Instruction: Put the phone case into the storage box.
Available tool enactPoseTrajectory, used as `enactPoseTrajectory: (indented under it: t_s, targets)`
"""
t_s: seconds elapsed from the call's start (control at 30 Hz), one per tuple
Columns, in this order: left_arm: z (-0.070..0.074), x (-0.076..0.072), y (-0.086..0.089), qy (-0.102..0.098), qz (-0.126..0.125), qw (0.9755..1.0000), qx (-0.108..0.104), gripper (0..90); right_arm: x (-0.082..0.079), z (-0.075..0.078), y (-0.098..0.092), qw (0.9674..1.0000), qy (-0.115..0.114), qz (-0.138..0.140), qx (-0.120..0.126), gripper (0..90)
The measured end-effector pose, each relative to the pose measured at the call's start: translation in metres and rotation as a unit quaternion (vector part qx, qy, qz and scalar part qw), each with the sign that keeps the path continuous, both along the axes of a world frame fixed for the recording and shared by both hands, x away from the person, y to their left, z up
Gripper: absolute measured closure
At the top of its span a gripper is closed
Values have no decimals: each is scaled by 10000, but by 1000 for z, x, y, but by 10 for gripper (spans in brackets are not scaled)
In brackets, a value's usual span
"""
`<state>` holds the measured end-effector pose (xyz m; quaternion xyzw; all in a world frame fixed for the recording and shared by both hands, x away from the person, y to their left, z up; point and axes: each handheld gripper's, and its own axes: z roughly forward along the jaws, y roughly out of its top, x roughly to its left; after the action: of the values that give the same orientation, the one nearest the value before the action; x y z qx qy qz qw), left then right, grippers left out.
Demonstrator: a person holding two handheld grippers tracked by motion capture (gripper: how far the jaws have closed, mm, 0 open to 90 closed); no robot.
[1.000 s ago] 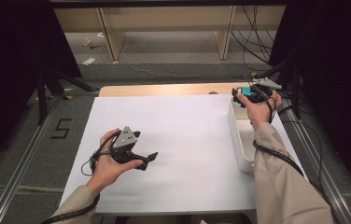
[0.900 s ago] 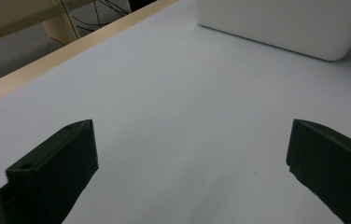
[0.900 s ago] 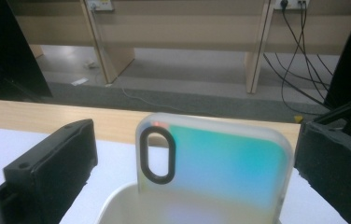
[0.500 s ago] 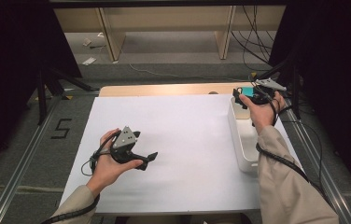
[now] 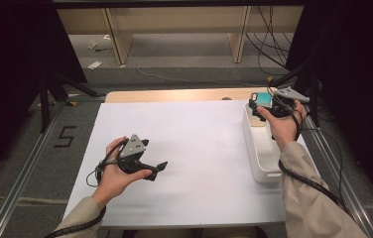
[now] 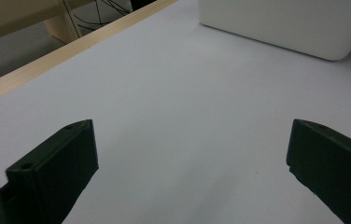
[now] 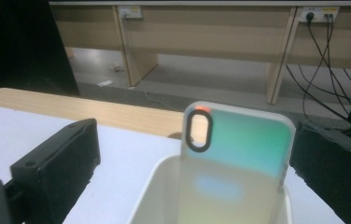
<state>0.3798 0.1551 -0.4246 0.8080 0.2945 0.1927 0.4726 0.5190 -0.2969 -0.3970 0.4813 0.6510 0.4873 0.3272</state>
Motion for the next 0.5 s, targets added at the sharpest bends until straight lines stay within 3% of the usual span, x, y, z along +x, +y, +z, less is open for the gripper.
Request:
enactPoseTrajectory:
  t_s: [0.5]
  targets:
    - [0, 0, 1, 12, 25, 10000, -14, 13, -26, 3, 7, 9989, -76, 458, 24, 53]
